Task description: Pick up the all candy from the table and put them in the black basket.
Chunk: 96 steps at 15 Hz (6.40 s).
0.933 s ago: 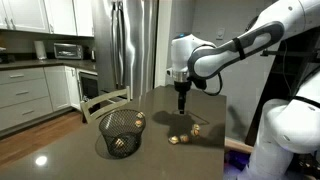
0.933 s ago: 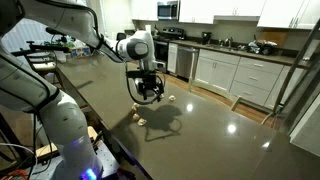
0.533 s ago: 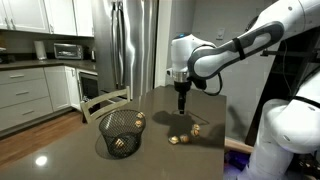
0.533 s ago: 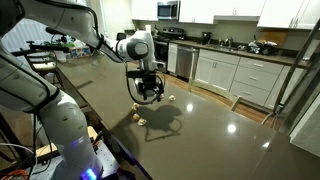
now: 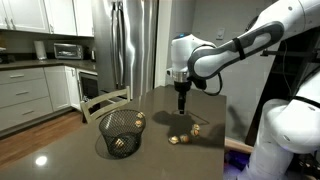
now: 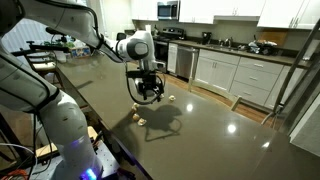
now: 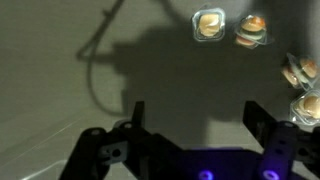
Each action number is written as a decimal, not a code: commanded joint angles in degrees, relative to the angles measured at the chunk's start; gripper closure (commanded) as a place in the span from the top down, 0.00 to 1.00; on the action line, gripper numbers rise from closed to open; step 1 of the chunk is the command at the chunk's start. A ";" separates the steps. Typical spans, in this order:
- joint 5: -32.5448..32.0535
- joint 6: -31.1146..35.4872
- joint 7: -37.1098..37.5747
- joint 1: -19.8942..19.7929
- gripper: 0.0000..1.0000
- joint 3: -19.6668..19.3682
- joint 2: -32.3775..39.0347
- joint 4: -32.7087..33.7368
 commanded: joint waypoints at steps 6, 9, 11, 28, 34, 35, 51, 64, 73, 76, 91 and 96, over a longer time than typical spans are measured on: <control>6.25 3.46 -2.26 2.16 1.00 -3.30 0.71 -0.01; 11.09 4.66 -3.74 1.96 1.00 -5.98 -0.77 -1.28; 12.83 5.78 -4.62 1.21 1.00 -7.60 -1.86 -2.59; 9.30 5.80 -0.36 -2.41 1.00 -5.97 -10.69 -11.87; 8.44 0.38 0.20 -3.55 1.00 -5.71 -8.39 -11.91; 8.51 -0.36 -0.03 -3.45 1.00 -5.83 -7.90 -11.82; 6.86 2.15 -0.63 -2.85 1.00 -5.09 -1.89 -11.58; 5.26 4.60 -0.40 -3.08 0.56 -5.44 -0.72 -11.09; 5.26 4.25 -0.52 -3.07 0.42 -5.48 -0.04 -11.04; 5.32 3.84 -0.49 -3.05 0.40 -5.46 0.43 -10.90; 6.37 -0.39 -1.98 -0.54 0.06 -4.11 -0.32 -5.15; 5.69 -0.59 -2.12 1.82 0.05 -1.97 -1.52 -0.39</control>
